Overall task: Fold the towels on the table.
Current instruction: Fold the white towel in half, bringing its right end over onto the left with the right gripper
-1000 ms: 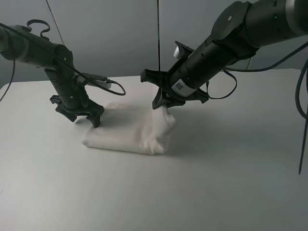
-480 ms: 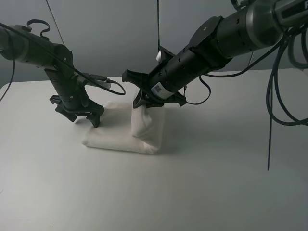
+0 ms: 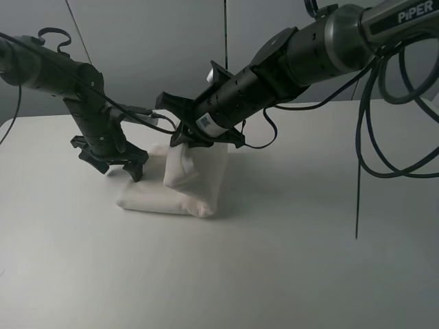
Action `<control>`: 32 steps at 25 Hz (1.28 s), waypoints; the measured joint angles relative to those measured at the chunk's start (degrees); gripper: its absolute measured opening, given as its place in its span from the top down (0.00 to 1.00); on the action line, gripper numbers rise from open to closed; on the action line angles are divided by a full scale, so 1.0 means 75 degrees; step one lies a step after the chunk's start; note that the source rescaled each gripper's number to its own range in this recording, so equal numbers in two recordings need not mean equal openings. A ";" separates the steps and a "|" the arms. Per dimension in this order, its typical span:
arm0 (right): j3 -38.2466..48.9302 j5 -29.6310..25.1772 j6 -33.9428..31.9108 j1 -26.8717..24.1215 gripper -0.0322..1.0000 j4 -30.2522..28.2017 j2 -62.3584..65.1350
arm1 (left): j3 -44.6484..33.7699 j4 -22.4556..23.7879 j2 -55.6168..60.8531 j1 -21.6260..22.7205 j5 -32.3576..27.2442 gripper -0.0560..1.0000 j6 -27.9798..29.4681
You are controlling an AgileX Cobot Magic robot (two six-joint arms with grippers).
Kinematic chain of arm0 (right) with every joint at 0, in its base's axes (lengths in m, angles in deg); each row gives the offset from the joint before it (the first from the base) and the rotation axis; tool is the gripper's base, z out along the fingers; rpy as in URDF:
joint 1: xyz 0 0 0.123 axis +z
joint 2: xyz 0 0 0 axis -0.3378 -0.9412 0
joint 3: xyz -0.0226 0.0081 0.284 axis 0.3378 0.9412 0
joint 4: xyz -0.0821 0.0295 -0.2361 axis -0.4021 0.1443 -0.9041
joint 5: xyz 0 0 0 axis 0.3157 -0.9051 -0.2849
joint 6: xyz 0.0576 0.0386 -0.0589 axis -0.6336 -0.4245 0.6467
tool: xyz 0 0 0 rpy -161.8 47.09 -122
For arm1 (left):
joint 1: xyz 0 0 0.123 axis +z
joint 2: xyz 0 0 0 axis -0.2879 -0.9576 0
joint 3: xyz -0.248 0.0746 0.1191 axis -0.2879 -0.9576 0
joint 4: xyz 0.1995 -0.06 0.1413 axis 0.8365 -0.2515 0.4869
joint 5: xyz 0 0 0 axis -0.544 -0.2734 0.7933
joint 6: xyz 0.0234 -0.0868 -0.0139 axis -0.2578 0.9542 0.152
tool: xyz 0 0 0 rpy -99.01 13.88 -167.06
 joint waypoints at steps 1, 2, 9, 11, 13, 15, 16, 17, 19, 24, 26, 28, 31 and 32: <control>-0.0002 0.0000 0.0086 0.0000 0.96 0.0166 -0.0063 | 0.0000 0.0000 0.0000 0.0000 0.0000 0.00 0.0000; -0.0034 0.0000 0.0193 0.0000 0.96 0.0332 -0.0128 | 0.0000 0.0000 0.0000 0.0000 0.0000 0.00 0.0000; -0.0082 0.0000 0.1183 0.0122 0.96 0.1664 -0.0421 | 0.0012 0.0000 0.0000 0.0000 -0.0018 0.00 0.0000; -0.0082 0.0000 0.1538 0.0155 0.96 0.2041 -0.0471 | 0.0012 0.0000 0.0000 0.0000 -0.0031 0.00 0.0000; -0.0082 0.0000 0.1736 0.0155 0.96 0.2301 -0.0503 | 0.0012 0.0000 0.0000 0.0000 -0.0079 0.00 0.0000; -0.0082 0.0014 0.1899 0.0155 0.96 0.2439 -0.0503 | 0.0012 0.0050 0.0046 0.0000 -0.0153 0.00 0.0000; -0.0082 0.0012 0.1920 0.0155 0.96 0.2496 -0.0503 | 0.0064 0.0099 0.0079 0.0000 -0.0287 0.00 0.0000; -0.0082 0.0012 0.1949 0.0155 0.96 0.2508 -0.0503 | 0.0150 0.0174 0.0094 0.0000 -0.0434 0.00 0.0000; -0.0082 0.0012 0.1961 0.0155 0.96 0.2542 -0.0503 | 0.0354 0.0240 0.0142 0.0000 -0.0768 0.00 -0.0103; -0.0111 0.0059 0.2025 0.0155 0.96 0.2556 -0.0503 | 0.1107 0.0256 0.0298 0.0000 -0.1629 0.00 -0.0309; -0.0109 0.0090 0.2039 0.0155 0.96 0.2556 -0.0503 | 0.1399 0.0273 0.0352 0.0000 -0.1866 0.00 -0.0372; -0.0109 0.0139 0.2146 0.0155 0.96 0.2576 -0.0503 | 0.1682 0.0273 0.0390 0.0000 -0.2095 0.00 -0.0412; -0.0109 0.0165 0.2669 0.0155 0.74 0.2831 -0.0503 | 0.2021 0.0284 0.0390 0.0000 -0.2341 0.00 -0.0426; -0.0127 0.0165 0.2863 0.0155 0.56 0.2931 -0.0503 | 0.2095 0.0284 0.0390 0.0000 -0.2421 0.00 -0.0437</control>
